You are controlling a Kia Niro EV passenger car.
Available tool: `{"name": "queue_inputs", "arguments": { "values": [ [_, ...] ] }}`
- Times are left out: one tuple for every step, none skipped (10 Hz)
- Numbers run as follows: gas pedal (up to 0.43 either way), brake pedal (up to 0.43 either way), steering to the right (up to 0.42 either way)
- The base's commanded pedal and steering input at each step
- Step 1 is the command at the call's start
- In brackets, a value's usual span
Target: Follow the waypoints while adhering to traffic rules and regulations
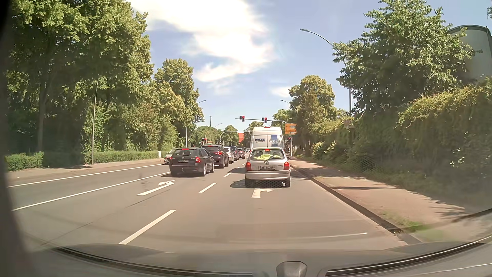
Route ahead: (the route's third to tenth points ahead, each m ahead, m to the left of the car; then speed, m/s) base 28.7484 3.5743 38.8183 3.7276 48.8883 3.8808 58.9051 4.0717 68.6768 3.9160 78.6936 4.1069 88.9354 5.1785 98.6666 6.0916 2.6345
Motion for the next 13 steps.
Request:
{"name": "queue_inputs", "arguments": {
  "values": [
    [0.0, 0.226, 0.004],
    [0.0, 0.232, 0.004],
    [0.0, 0.226, 0.004],
    [0.0, 0.226, 0.004],
    [0.0, 0.226, 0.004],
    [0.0, 0.232, 0.004],
    [0.0, 0.232, 0.004],
    [0.0, 0.238, 0.004],
    [0.0, 0.244, 0.005],
    [0.0, 0.25, 0.006],
    [0.0, 0.25, 0.006],
    [0.0, 0.25, 0.007],
    [0.0, 0.25, 0.008]
  ]
}}
